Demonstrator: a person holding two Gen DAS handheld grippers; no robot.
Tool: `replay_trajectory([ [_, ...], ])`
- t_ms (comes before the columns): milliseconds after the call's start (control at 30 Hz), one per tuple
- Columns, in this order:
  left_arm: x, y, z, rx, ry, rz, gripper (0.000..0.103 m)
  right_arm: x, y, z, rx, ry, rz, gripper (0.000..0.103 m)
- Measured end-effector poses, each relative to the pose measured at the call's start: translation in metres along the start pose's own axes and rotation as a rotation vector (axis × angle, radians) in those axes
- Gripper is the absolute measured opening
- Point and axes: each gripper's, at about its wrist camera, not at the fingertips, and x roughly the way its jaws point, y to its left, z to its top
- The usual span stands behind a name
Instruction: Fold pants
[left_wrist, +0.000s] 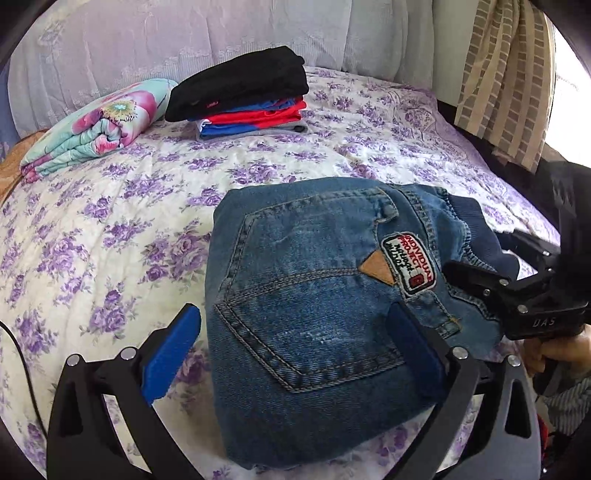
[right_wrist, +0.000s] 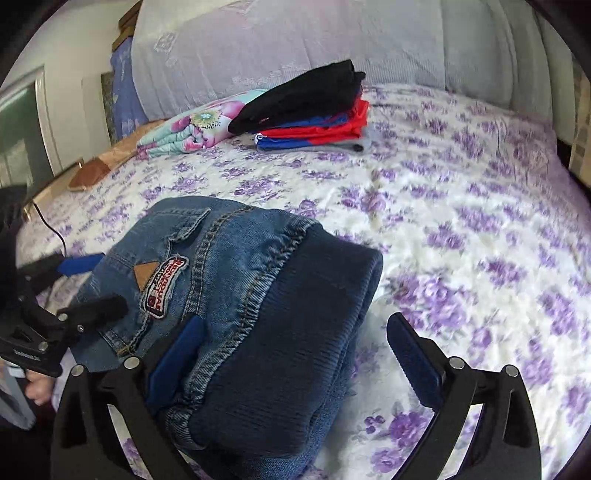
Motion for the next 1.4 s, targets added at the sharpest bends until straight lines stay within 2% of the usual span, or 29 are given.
replay_trajectory([
  [100,0.003,0.005,-0.001,-0.043,0.018,-0.036,0.099,0.003,-0.007,-0.003,0.041,0.007,0.045,0.099],
  [633,-0.014,-0.002,-0.001,-0.010,-0.008,0.005,0.099,-0.007,-0.015,-0.013,0.153,-0.005,0.089,0.099],
  [933,-0.028,0.006,-0.003,-0.029,-0.013,-0.001,0.098,-0.016,-0.035,-0.023,0.294,0.012,0.213,0.099],
  [1100,-0.033,0.016,-0.005,-0.084,0.010,-0.101,0.098,-0.026,-0.044,-0.021,0.356,0.024,0.277,0.099],
  [1233,-0.028,0.022,-0.007,-0.142,0.060,-0.253,0.098,-0.025,-0.056,-0.017,0.425,0.041,0.336,0.099],
  [1300,-0.017,0.019,-0.008,-0.114,0.077,-0.217,0.099,-0.011,-0.059,-0.016,0.443,0.113,0.317,0.099],
  [1400,-0.001,0.025,-0.010,-0.141,0.090,-0.250,0.099,0.005,-0.058,-0.012,0.447,0.154,0.329,0.100],
])
